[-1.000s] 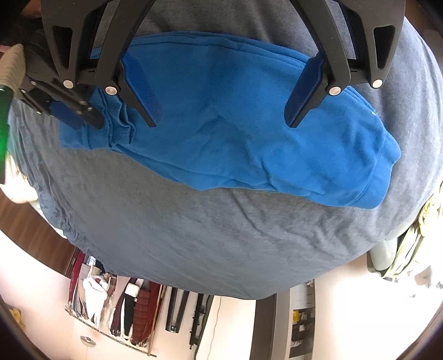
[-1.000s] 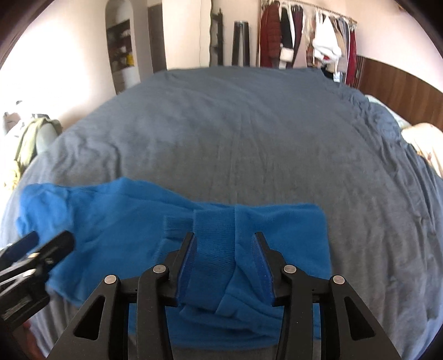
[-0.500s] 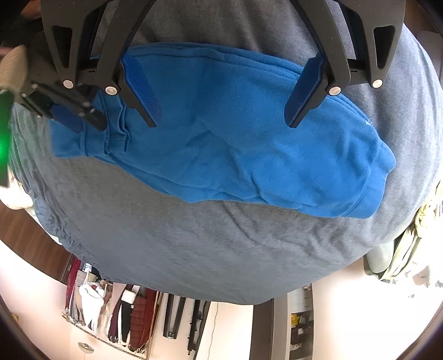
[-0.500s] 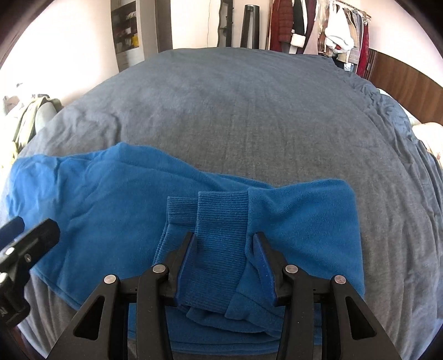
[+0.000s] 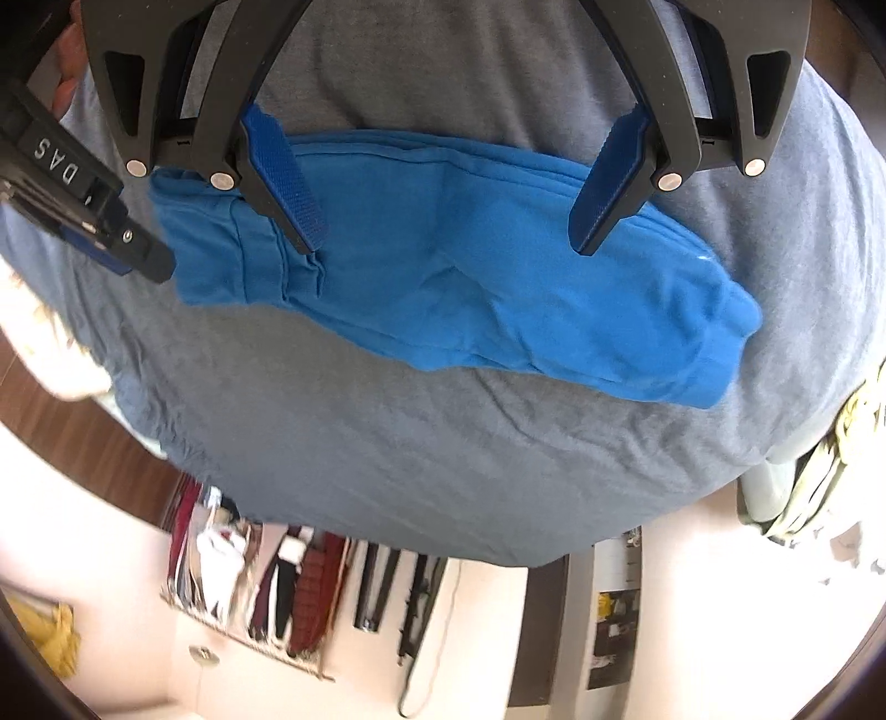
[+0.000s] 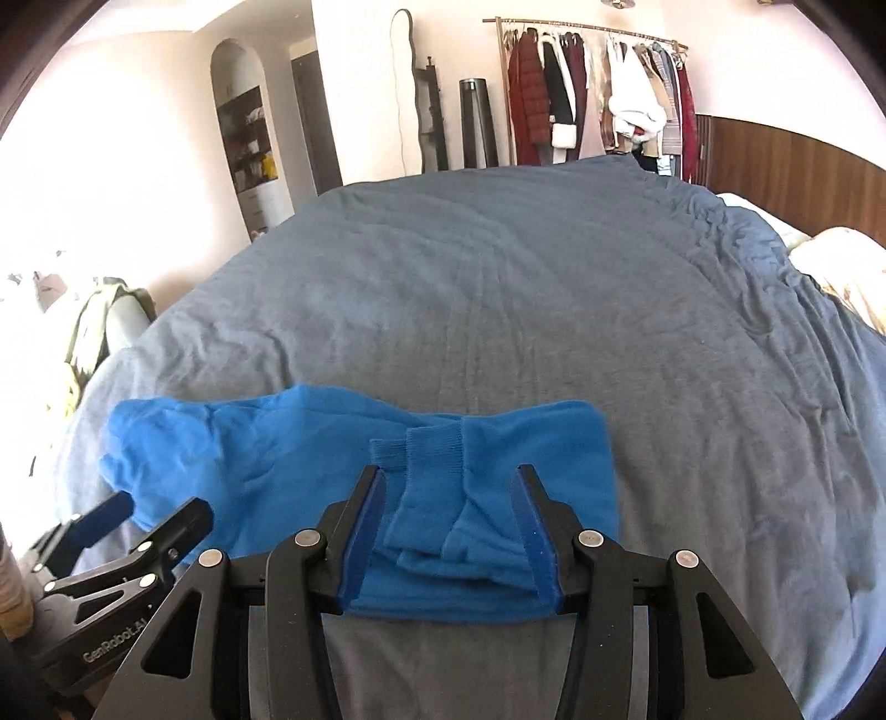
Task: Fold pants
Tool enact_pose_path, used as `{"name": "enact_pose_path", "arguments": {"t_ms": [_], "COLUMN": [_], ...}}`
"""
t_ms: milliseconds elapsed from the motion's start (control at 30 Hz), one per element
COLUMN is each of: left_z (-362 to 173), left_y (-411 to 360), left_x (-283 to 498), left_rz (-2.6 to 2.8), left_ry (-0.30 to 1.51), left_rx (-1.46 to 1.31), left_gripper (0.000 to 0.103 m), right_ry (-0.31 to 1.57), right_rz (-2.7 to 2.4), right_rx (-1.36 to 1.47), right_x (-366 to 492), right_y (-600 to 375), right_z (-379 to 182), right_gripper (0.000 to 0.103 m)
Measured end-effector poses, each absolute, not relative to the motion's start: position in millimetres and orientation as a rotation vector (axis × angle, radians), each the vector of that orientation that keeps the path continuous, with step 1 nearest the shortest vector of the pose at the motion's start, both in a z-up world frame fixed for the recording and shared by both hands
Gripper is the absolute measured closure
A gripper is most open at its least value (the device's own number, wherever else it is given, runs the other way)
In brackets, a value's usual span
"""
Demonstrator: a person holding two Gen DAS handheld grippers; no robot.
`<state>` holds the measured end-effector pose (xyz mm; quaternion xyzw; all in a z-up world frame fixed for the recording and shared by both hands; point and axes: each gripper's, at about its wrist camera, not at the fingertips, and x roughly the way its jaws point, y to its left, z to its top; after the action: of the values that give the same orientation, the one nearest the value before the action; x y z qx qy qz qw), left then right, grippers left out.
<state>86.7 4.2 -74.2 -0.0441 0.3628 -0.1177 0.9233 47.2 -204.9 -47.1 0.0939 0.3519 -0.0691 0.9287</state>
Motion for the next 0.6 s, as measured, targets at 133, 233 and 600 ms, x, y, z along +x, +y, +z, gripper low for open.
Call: {"name": "enact_pose_path", "arguments": {"t_ms": [133,233,600], "left_z": [-68.6,-68.8,-95.0], "left_y": [38.8,68.2,176.7], "left_x": [86.1,85.9,109.4], "left_rz": [-0.202,-0.165,-0.134], "left_ry": [0.739,0.727,0.725], "left_rx": [-0.143,-0.165,-0.33], "left_gripper": [0.012,0.012,0.012], "right_ry": [0.702,0.711,0.763], "right_rz": [-0.108,-0.061,0.06], "right_rx": [0.165,0.135,0.006], "right_x": [47.2,54.8,92.7], "right_y": [-178.8,-148.4,-31.7], "right_z": [-35.8,-35.4,-49.0], "right_gripper": [0.054,0.054,0.054]}}
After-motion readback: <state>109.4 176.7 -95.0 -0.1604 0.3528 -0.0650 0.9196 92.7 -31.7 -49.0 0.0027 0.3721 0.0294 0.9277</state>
